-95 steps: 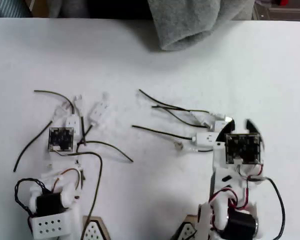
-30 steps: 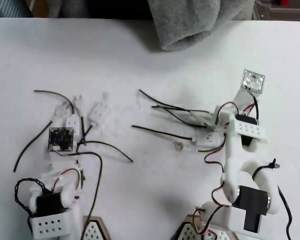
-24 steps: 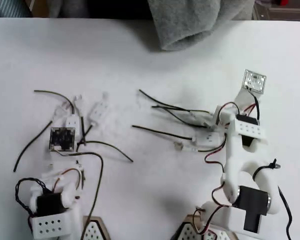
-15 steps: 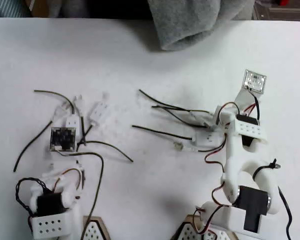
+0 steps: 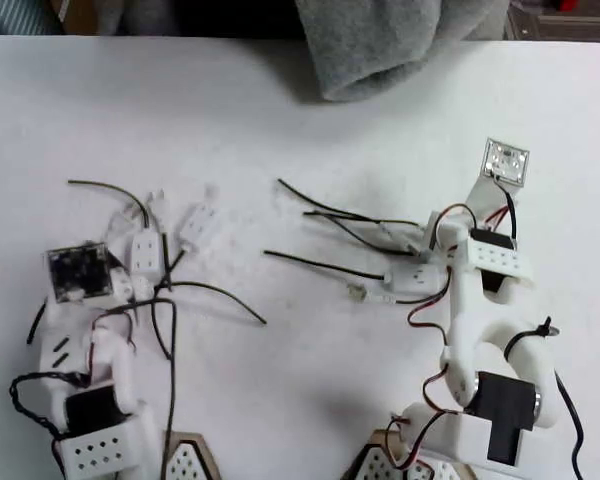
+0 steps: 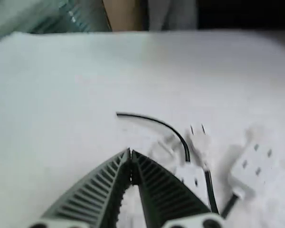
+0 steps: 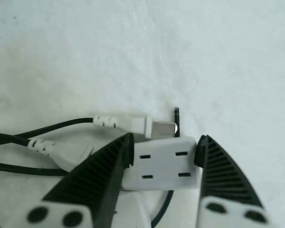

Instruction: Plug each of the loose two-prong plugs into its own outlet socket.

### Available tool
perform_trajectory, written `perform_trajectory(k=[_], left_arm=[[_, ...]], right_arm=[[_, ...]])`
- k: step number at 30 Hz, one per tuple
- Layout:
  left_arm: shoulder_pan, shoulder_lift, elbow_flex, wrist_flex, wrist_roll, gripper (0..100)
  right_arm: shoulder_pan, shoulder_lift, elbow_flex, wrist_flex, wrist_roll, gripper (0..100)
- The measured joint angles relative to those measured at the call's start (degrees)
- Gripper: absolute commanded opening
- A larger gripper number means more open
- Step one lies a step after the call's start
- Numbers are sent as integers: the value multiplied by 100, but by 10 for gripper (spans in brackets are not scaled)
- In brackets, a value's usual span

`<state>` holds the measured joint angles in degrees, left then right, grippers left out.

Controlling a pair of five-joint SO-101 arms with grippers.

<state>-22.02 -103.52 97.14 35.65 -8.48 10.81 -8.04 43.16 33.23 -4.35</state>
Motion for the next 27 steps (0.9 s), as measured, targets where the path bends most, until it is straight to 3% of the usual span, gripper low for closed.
perform_trajectory(k=[4,10,13,16,21,27], left_arm=[[-62,0,0,-484,-149,27],[18,0,0,-70,-1785,28],[26,0,0,149,-2180,28],[26,0,0,53,-2040,28],[132,0,0,-396,-1187,28],[501,0,-158,-264,-993,76]], right_arm=[[0,0,0,0,0,213],[0,0,0,0,0,213],[0,0,0,0,0,213],[0,0,0,0,0,213],[0,0,0,0,0,213],[0,0,0,0,0,213]])
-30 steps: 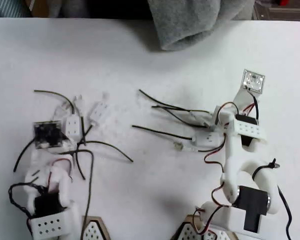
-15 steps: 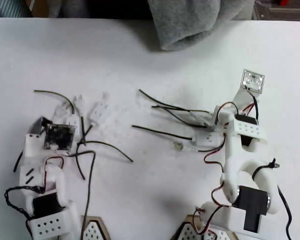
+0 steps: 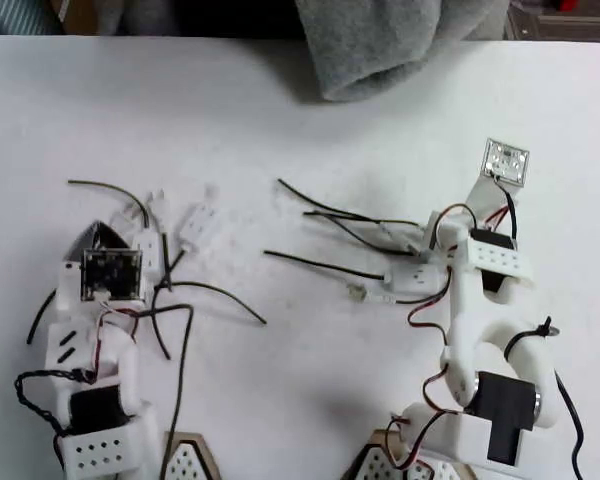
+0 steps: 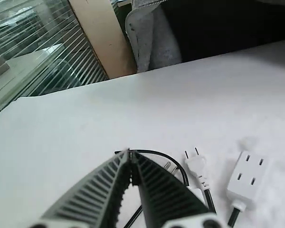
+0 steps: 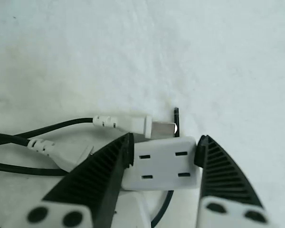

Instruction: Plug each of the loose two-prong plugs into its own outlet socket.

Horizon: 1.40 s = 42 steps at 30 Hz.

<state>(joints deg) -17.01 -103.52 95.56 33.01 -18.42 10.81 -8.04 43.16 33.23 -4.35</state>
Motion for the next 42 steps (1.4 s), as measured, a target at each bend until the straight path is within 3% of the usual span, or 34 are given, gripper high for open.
perform_trajectory(k=[3,7,13,21,31,36,42], left_arm=[[-35,0,-404,308,9,151],[-677,62,-1213,782,9,146],[-1451,1662,-2541,1292,9,148],[-1503,5363,-4510,1723,-97,151],[-1512,9811,-7174,2787,-2101,148],[-1459,11253,-8422,3455,-2119,150],[-914,12281,-9169,3508,-2303,151]], right_arm=[[0,0,0,0,0,213],[0,0,0,0,0,213],[0,0,0,0,0,213],[0,0,18,-114,0,213],[9,0,88,-281,0,213],[9,0,88,-281,0,213],[-88,0,88,-343,0,213]])
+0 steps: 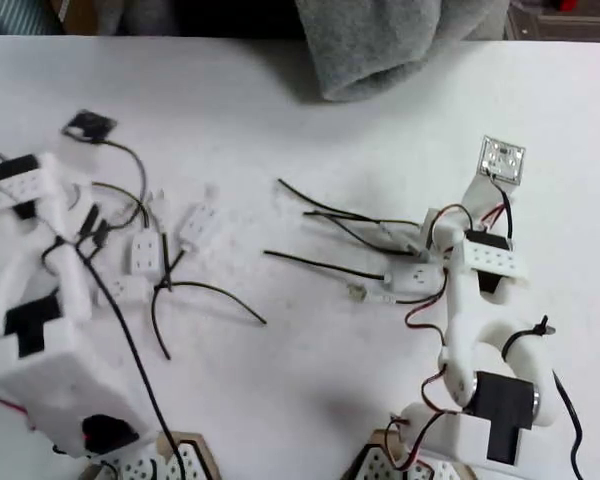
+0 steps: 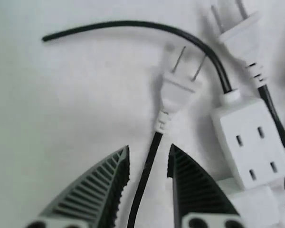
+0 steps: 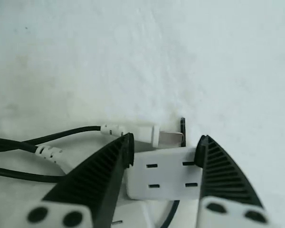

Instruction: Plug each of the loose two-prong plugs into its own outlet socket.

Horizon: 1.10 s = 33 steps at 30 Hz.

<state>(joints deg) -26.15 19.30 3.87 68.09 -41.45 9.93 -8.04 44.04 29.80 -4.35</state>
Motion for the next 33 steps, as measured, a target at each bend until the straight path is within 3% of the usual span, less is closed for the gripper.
perform_trajectory(k=[13,21,33], left_arm=[[281,1890,-1925,97,-123,151],[457,2110,-2470,598,-659,151],[519,2576,-2945,633,-703,151]], right_arm=[[0,0,0,0,0,213],[0,0,0,0,0,213],[0,0,0,0,0,214]])
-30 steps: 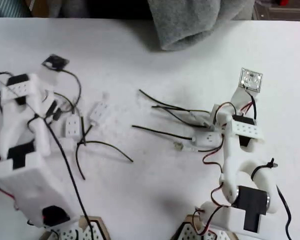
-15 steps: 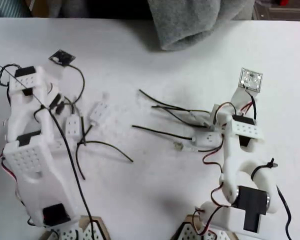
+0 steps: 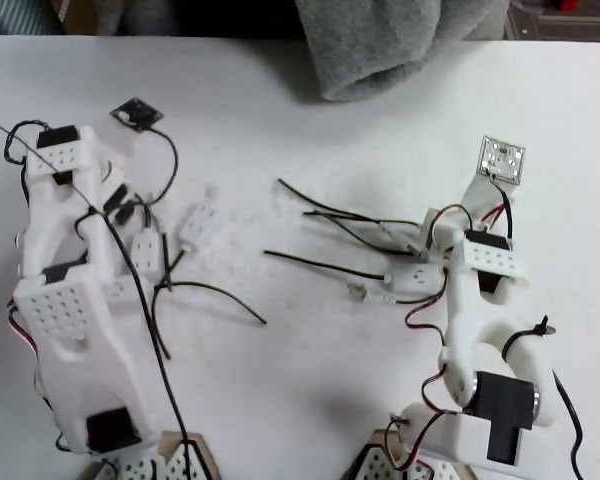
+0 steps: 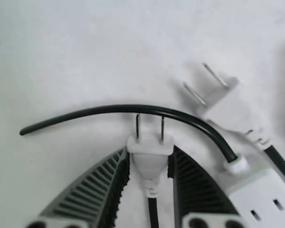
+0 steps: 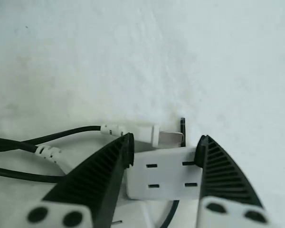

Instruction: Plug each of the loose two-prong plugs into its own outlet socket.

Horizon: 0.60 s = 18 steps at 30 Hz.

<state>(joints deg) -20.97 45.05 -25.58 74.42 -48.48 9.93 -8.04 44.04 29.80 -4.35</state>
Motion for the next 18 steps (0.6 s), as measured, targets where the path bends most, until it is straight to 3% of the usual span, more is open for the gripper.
perform_trajectory(k=[4,8,18], left_arm=[[0,422,-440,123,0,142],[9,712,-1073,615,9,14],[62,1020,-3138,2567,9,23]], right_arm=[[0,0,0,0,0,213],[0,0,0,0,0,213],[0,0,0,0,0,213]])
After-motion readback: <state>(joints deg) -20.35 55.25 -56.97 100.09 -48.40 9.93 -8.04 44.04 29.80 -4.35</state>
